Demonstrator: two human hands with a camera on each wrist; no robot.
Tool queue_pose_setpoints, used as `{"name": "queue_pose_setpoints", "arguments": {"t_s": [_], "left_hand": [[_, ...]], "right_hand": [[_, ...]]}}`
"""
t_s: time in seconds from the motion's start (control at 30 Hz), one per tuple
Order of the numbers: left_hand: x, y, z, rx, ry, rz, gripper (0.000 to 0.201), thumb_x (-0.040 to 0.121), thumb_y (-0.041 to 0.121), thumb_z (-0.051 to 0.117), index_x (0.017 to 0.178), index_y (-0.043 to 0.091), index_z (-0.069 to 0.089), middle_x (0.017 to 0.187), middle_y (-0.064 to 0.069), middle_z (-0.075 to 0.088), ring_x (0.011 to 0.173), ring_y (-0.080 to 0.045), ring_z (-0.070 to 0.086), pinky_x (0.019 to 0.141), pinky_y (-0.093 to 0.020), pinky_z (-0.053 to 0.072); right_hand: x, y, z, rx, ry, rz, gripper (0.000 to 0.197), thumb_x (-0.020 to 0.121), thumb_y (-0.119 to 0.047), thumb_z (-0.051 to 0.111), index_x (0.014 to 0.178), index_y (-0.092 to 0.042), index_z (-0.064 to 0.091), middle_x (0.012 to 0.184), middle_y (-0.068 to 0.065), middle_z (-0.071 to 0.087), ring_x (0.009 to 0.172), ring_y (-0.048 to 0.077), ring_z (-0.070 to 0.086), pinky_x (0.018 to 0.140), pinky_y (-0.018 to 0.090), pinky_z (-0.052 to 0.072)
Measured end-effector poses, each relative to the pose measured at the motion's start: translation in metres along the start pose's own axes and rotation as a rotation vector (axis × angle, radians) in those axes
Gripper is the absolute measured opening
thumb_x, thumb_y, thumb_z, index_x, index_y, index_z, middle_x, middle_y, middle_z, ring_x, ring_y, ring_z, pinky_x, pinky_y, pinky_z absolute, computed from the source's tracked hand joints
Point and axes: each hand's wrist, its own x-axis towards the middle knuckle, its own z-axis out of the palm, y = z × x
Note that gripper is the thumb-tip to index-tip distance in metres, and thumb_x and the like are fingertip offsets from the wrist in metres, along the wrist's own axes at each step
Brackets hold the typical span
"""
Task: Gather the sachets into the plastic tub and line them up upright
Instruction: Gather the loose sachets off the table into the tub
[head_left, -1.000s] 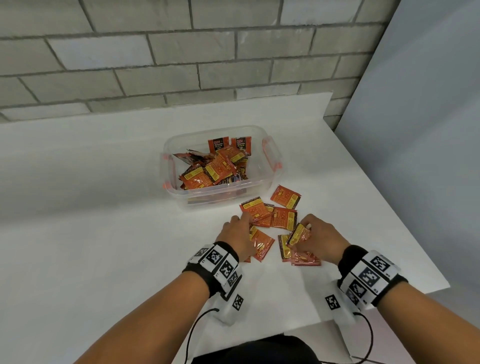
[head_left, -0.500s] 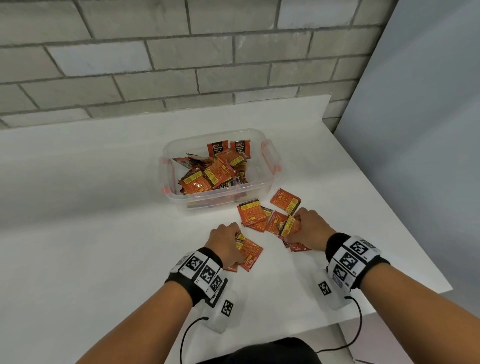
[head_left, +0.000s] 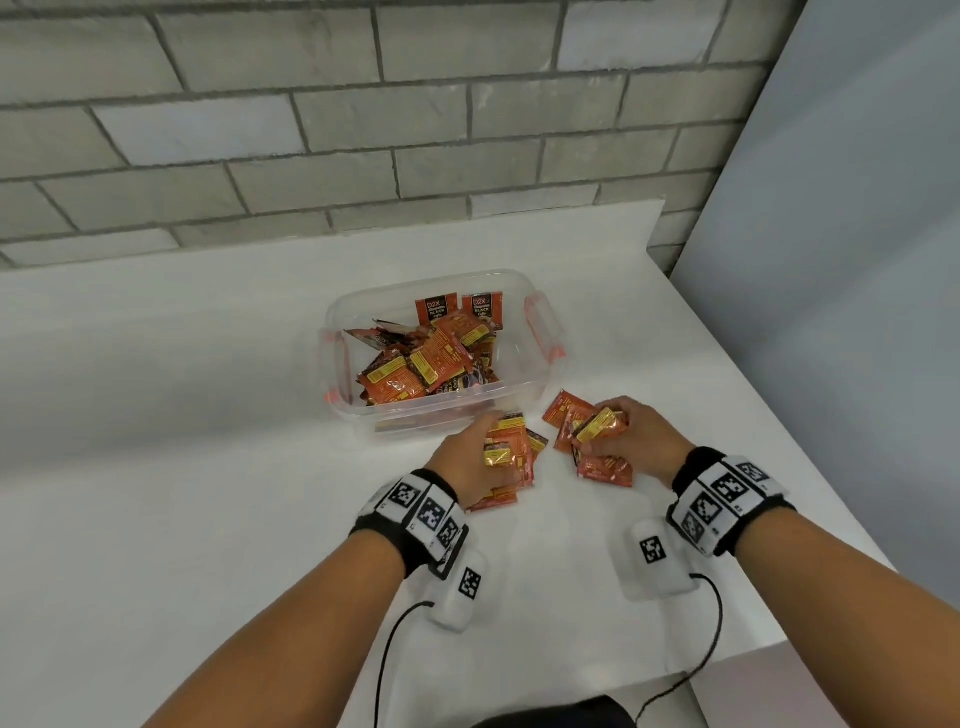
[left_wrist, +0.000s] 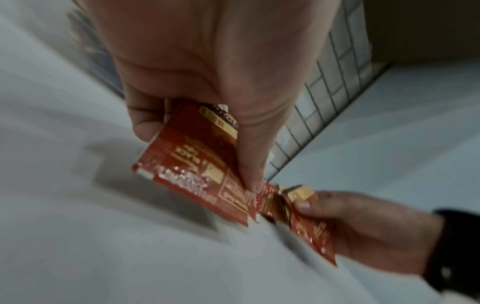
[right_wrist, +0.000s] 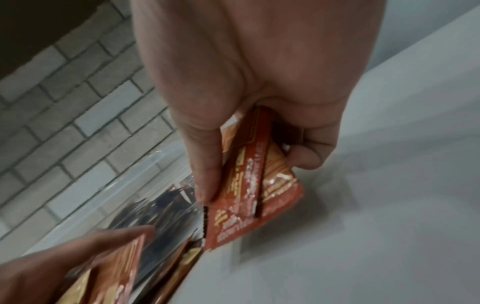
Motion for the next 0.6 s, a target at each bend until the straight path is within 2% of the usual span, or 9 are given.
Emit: {"name": "queue_pose_setpoints", "arguments": {"t_s": [0.07, 0.17, 0.27, 0.33, 0.4, 0.5, 0.6], "left_hand": [[0.010, 0.005, 0.004, 0.112, -0.023, 0.000, 0.082, 0.083, 0.031, 0.073, 0.149, 0.030, 0.023, 0.137, -0.003, 0.053, 0.120, -0.020, 0.053, 0.099, -0.030, 0.044], [0.019, 0.008, 0.010, 0.244, -0.036, -0.030, 0.082, 0.082, 0.038, 0.071, 0.148, 0.025, 0.025, 0.139, -0.004, 0.051, 0.123, -0.023, 0.052, 0.101, -0.032, 0.043], [0.022, 0.008, 0.015, 0.313, 0.017, -0.065, 0.074, 0.080, 0.040, 0.072, 0.140, 0.020, 0.033, 0.139, -0.010, 0.046, 0.125, -0.028, 0.046, 0.102, -0.036, 0.041], [0.020, 0.009, 0.018, 0.382, 0.037, -0.079, 0.074, 0.079, 0.042, 0.072, 0.137, 0.016, 0.034, 0.141, -0.013, 0.036, 0.129, -0.031, 0.035, 0.105, -0.040, 0.037], [0.018, 0.010, 0.020, 0.445, 0.042, -0.064, 0.074, 0.079, 0.045, 0.072, 0.134, 0.013, 0.034, 0.140, -0.014, 0.032, 0.131, -0.032, 0.026, 0.105, -0.041, 0.034], [0.017, 0.011, 0.022, 0.458, 0.049, -0.028, 0.069, 0.079, 0.043, 0.073, 0.130, 0.012, 0.038, 0.137, -0.010, 0.036, 0.128, -0.030, 0.028, 0.103, -0.043, 0.037], [0.016, 0.008, 0.022, 0.416, 0.086, -0.023, 0.069, 0.077, 0.040, 0.076, 0.129, 0.015, 0.038, 0.135, -0.007, 0.041, 0.126, -0.028, 0.031, 0.100, -0.042, 0.038]], "right_hand": [[0.013, -0.004, -0.002, -0.022, 0.002, 0.035, 0.078, 0.066, -0.019, 0.087, 0.131, -0.008, 0.046, 0.114, 0.007, 0.063, 0.102, 0.022, 0.062, 0.092, 0.039, 0.051], [0.028, -0.009, 0.003, -0.181, -0.003, 0.076, 0.094, 0.066, -0.034, 0.085, 0.141, -0.005, 0.036, 0.132, 0.010, 0.053, 0.117, 0.024, 0.054, 0.100, 0.039, 0.046], [0.031, -0.017, 0.012, -0.323, -0.005, 0.076, 0.083, 0.073, -0.032, 0.080, 0.138, -0.005, 0.036, 0.130, 0.008, 0.053, 0.114, 0.023, 0.053, 0.094, 0.032, 0.045], [0.031, -0.018, 0.017, -0.389, 0.006, 0.090, 0.078, 0.073, -0.033, 0.079, 0.134, -0.007, 0.037, 0.127, 0.008, 0.053, 0.111, 0.023, 0.053, 0.089, 0.030, 0.045], [0.030, -0.019, 0.019, -0.456, 0.047, 0.102, 0.081, 0.069, -0.038, 0.081, 0.131, -0.008, 0.038, 0.126, 0.010, 0.051, 0.113, 0.025, 0.051, 0.093, 0.033, 0.045], [0.027, -0.020, 0.020, -0.485, 0.107, 0.109, 0.083, 0.066, -0.038, 0.083, 0.129, -0.008, 0.039, 0.125, 0.012, 0.046, 0.115, 0.027, 0.048, 0.096, 0.035, 0.044], [0.020, -0.019, 0.021, -0.348, 0.089, 0.067, 0.067, 0.072, -0.026, 0.081, 0.121, -0.008, 0.038, 0.117, 0.009, 0.052, 0.099, 0.020, 0.050, 0.079, 0.029, 0.043]]}}
